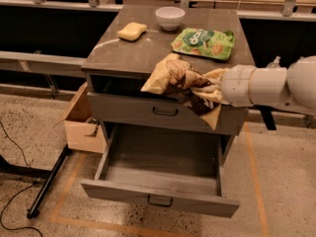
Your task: Pick brown chip bag from middle drawer and place on counter
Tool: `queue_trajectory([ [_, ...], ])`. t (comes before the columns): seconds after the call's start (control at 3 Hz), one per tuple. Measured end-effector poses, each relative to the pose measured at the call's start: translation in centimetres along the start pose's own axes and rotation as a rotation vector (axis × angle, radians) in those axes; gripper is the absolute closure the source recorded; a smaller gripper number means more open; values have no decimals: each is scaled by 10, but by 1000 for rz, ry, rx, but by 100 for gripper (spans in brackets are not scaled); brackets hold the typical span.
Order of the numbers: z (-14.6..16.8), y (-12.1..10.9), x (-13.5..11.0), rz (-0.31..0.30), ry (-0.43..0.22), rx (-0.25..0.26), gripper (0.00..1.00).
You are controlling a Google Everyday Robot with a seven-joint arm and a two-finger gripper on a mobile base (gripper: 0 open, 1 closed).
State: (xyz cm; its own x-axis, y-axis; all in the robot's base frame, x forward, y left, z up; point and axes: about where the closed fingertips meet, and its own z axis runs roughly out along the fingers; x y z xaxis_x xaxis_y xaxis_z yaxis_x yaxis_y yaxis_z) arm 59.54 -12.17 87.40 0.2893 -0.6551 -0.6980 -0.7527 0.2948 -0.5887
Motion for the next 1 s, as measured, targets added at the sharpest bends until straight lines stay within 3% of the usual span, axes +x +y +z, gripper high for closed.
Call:
queue_trajectory([
  [0.33,37,-27,-26,-58,-45,14,100],
  [1.0,70,-72,-56,-173,-67,58,100],
])
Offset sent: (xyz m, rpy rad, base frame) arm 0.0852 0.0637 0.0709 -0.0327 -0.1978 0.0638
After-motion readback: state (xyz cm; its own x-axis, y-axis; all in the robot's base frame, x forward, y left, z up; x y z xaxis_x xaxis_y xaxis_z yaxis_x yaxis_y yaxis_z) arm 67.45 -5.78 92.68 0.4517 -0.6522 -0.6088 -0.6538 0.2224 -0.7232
